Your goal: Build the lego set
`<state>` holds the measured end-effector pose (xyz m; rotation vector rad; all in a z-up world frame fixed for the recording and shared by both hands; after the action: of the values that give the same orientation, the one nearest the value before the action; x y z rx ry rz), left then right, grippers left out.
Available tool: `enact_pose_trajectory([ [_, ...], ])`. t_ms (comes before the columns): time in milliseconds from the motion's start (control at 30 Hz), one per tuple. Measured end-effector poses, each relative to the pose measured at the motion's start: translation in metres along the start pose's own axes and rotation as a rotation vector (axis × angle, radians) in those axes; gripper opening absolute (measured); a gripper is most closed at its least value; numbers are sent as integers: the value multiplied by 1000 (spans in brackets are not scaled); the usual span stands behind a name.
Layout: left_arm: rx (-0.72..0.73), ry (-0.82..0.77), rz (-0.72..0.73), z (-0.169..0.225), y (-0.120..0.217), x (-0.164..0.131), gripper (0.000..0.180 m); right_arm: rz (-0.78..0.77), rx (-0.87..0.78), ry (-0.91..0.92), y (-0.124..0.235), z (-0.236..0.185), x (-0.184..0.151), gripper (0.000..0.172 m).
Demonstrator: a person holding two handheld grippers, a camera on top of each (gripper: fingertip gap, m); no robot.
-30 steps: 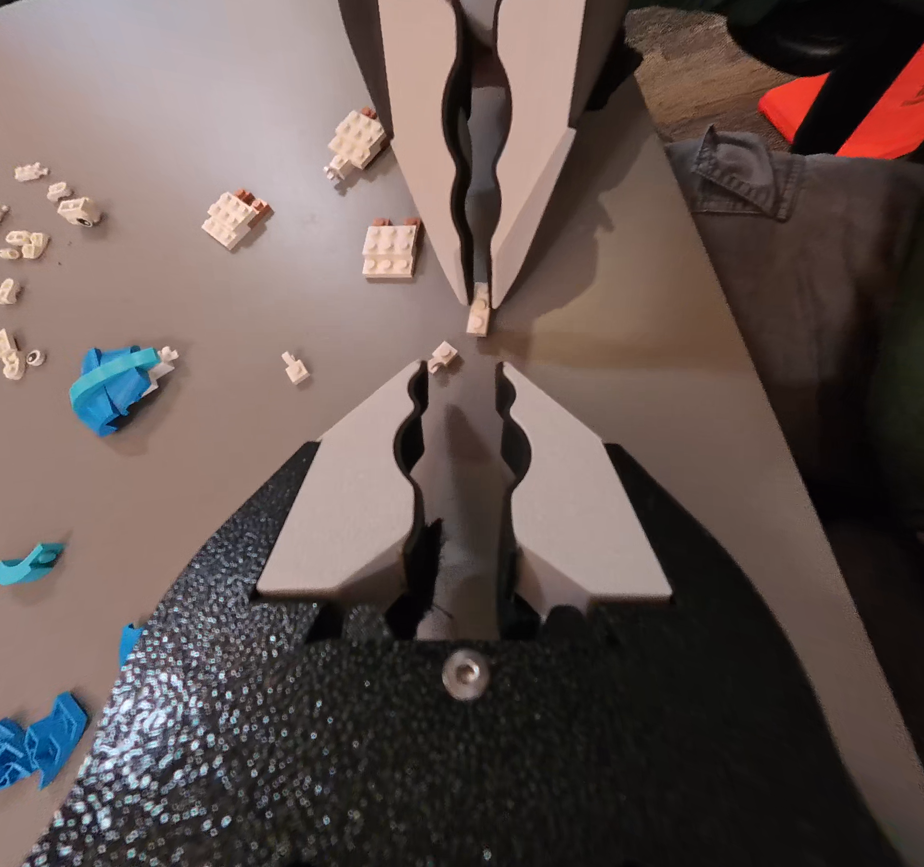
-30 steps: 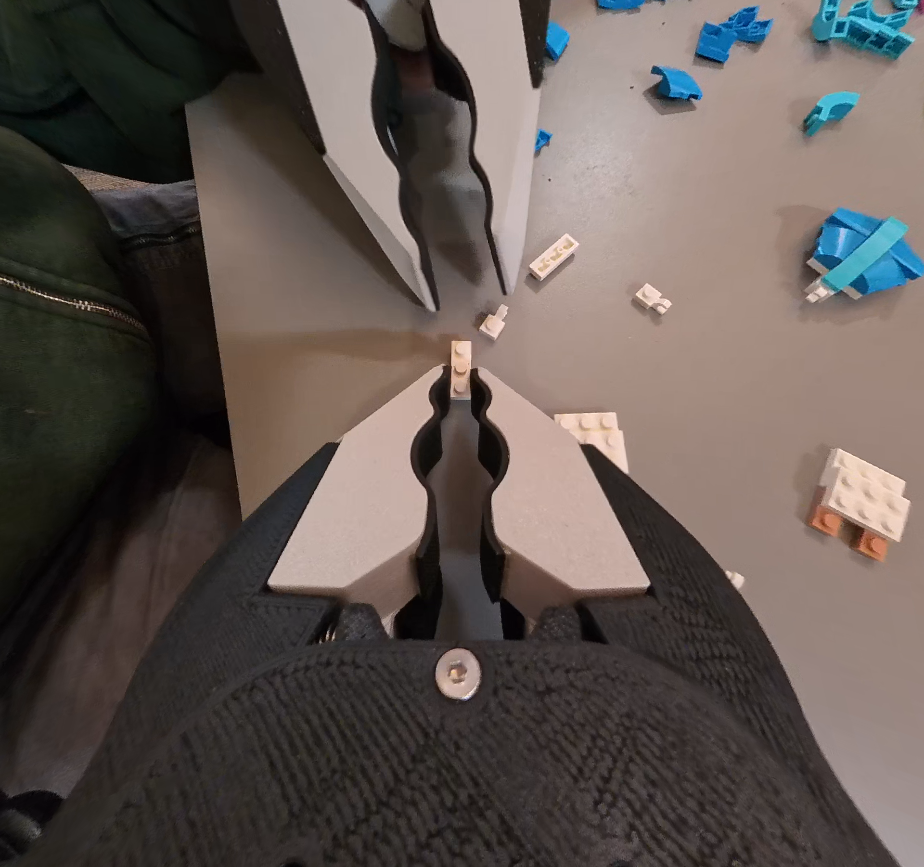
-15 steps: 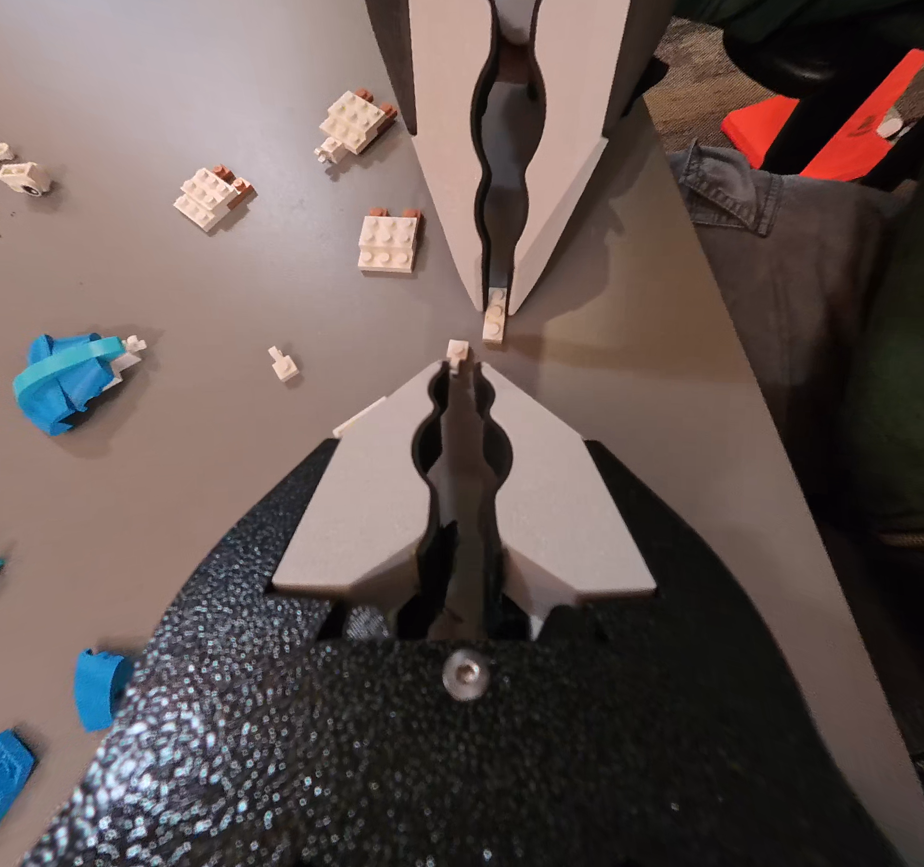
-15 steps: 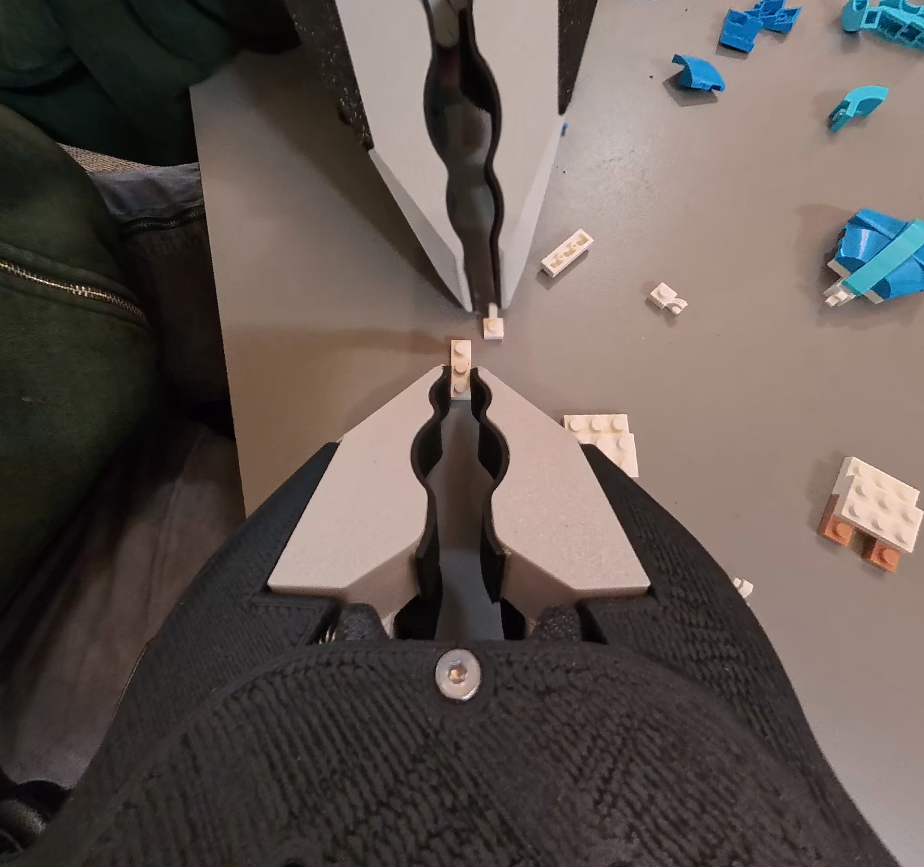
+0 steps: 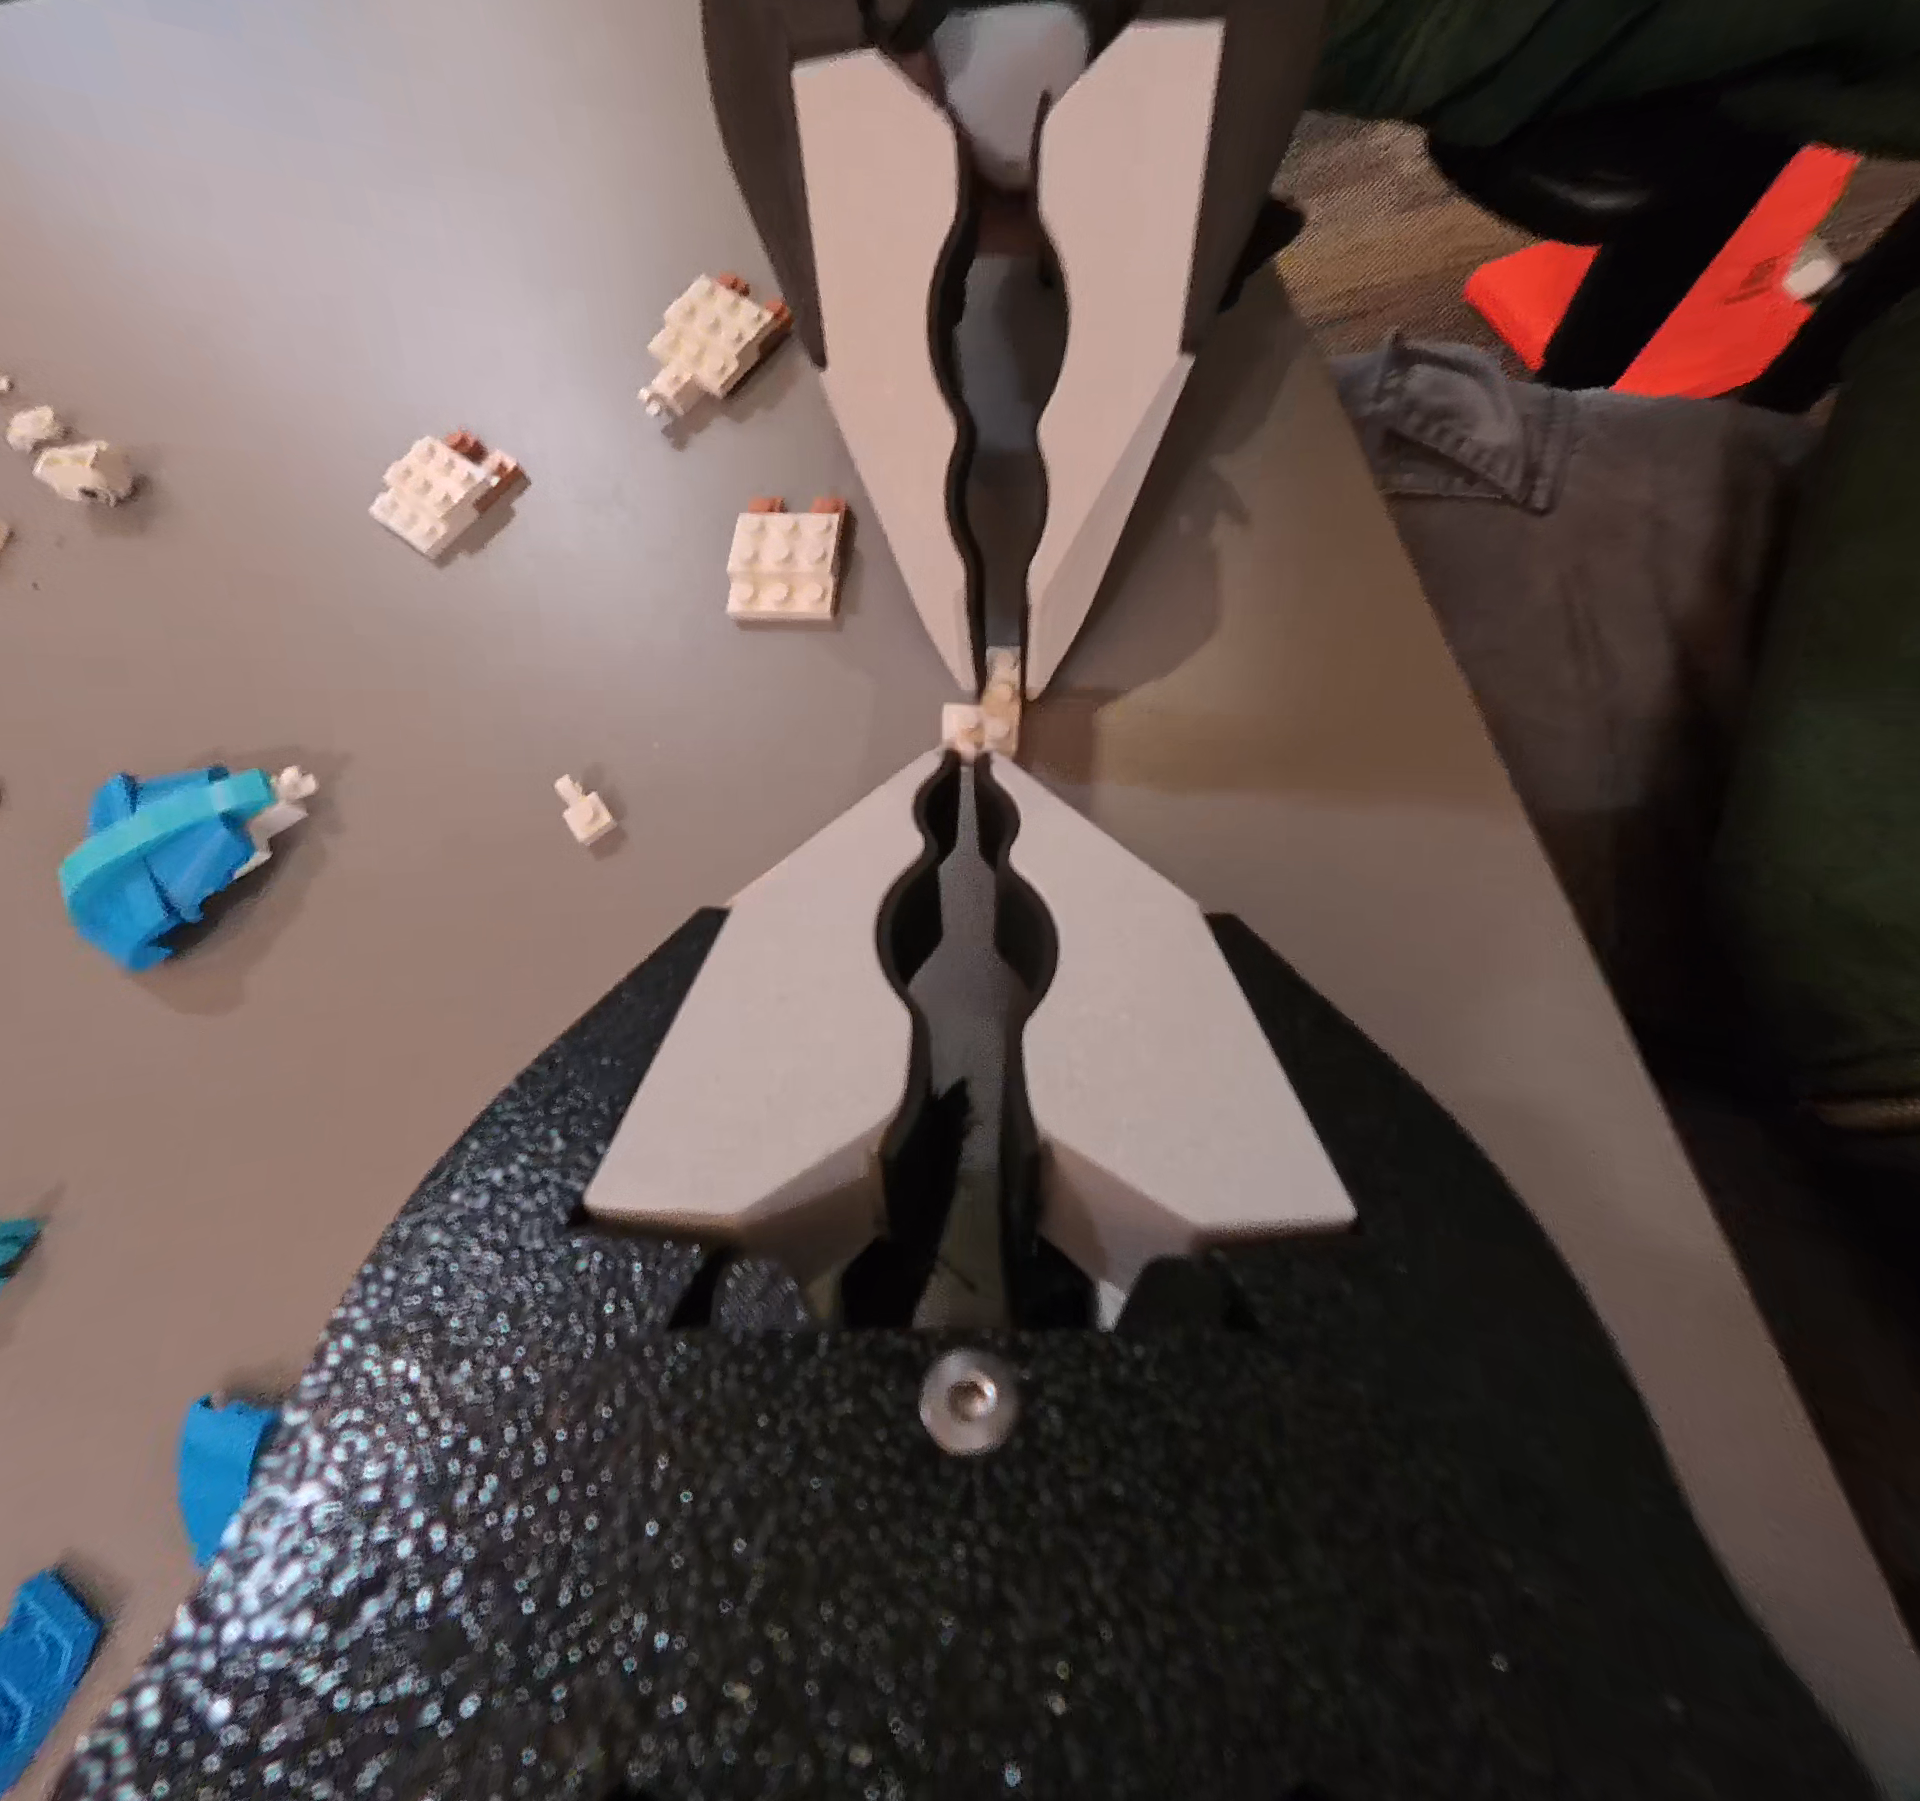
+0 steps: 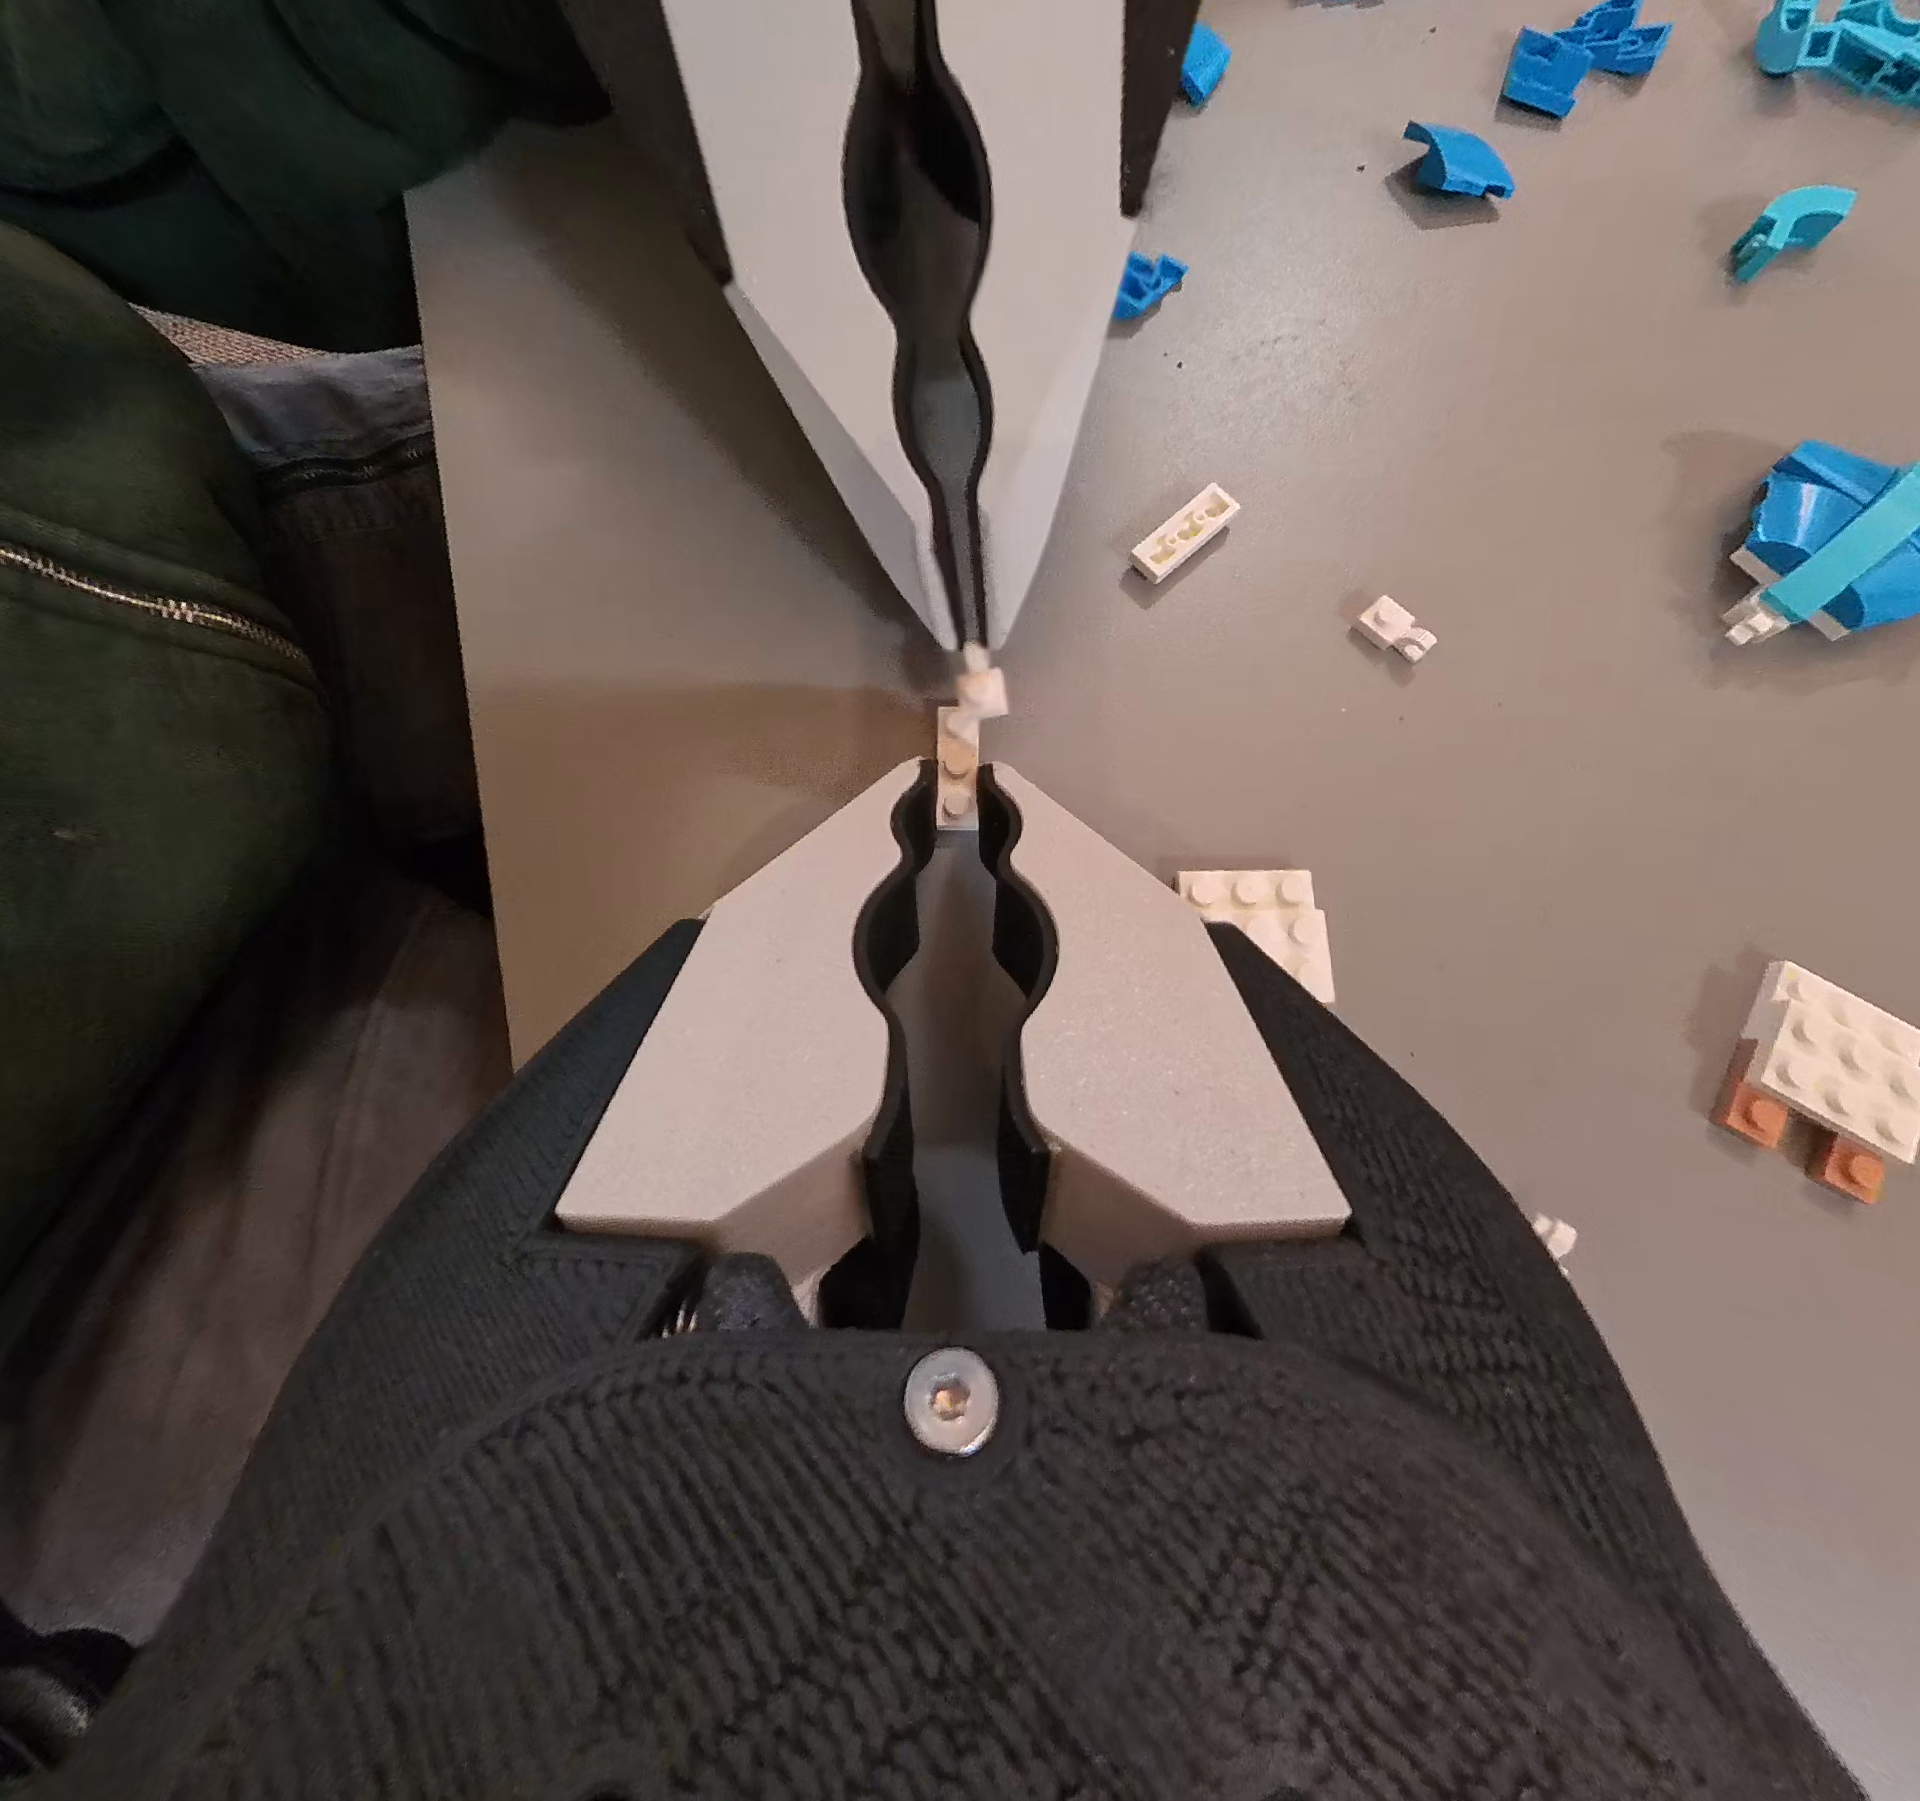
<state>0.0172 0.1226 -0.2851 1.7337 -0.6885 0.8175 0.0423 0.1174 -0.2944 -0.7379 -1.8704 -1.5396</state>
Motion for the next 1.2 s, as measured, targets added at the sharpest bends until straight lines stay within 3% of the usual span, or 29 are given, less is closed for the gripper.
enact_pose_trajectory([
  [33,-17,-1,12,3,1,2,0,0,2,3,0,0,0,7],
  [300,-93,-17,-37,15,1,-5,1,-3,23,27,-4,-5,2,7],
  [1200,-101,7,-51,16,0,-8,2,-8,36,45,-6,-8,4,7],
])
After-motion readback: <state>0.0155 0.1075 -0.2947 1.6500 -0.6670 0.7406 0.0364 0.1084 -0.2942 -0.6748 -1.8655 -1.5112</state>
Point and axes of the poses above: each gripper's, where its closed fingertips meet, y back along the fingers, x out of its top, z = x × y across the jaws, the point moved 1 cm from there along y, back along the fingers, and after that the axes turned 11 degrees about x, right-handed, at the moved point
